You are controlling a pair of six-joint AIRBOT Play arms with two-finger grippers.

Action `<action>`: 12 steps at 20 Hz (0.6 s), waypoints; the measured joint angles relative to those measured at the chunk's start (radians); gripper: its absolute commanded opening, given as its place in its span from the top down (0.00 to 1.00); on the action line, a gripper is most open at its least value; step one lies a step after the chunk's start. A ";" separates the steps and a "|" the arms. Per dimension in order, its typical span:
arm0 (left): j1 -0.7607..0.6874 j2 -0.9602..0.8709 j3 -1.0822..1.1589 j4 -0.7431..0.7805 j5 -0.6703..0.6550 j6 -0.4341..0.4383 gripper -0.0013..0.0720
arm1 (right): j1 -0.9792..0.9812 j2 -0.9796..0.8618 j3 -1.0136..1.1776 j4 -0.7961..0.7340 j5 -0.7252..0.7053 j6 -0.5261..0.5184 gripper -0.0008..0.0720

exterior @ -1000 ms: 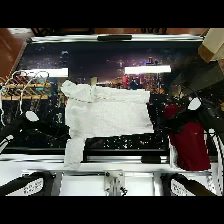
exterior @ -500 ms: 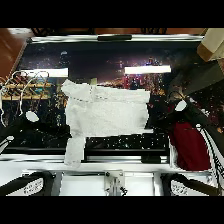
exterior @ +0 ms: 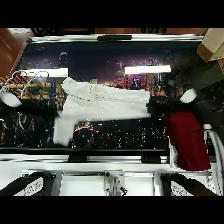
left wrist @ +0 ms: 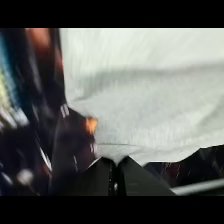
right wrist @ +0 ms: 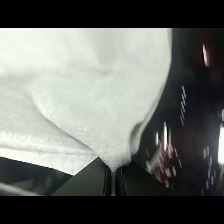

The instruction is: Fold the shirts.

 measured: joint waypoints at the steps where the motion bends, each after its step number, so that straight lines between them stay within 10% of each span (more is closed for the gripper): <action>1: 0.002 0.039 0.125 0.021 -0.009 0.000 0.93 | 0.000 0.057 0.077 0.004 -0.014 -0.008 0.89; 7: 0.006 0.249 0.879 0.072 0.071 -0.089 0.93 | 0.001 0.353 0.573 -0.014 -0.139 -0.082 0.89; 12: 0.007 0.378 1.001 0.097 0.077 -0.134 0.93 | 0.001 0.461 0.710 -0.051 -0.080 -0.059 0.89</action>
